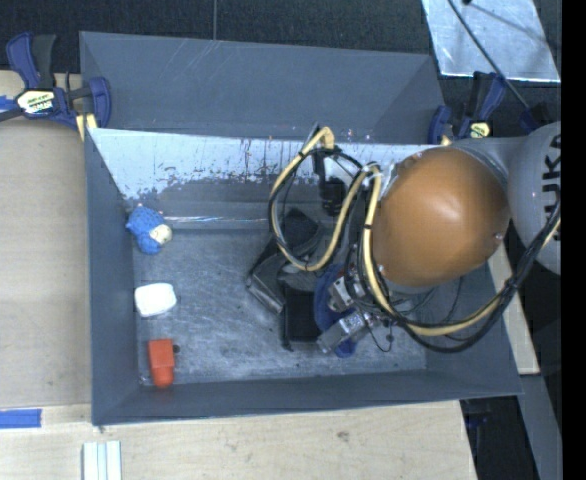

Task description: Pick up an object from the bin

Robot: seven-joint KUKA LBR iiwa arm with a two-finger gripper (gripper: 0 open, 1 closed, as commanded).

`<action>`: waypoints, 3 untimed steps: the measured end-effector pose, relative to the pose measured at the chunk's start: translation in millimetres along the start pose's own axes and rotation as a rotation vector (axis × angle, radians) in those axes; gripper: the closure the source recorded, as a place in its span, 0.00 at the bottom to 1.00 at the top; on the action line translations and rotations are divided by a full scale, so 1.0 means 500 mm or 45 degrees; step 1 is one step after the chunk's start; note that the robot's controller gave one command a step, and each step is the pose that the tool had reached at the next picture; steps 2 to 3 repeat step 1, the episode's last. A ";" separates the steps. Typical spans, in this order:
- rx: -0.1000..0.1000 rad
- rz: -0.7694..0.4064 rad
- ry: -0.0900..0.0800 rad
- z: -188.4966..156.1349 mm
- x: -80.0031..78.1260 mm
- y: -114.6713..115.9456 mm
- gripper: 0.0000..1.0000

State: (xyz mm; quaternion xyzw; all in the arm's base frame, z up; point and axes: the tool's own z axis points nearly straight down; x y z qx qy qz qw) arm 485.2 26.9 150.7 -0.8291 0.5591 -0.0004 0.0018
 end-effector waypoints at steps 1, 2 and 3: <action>0.001 0.003 0.001 -0.060 0.000 -0.002 1.00; 0.001 0.003 0.001 -0.060 0.000 -0.002 1.00; 0.001 0.003 0.001 -0.060 0.000 -0.002 1.00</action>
Offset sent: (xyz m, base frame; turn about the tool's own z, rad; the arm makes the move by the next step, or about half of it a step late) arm 0.0001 0.0000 0.0286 0.0000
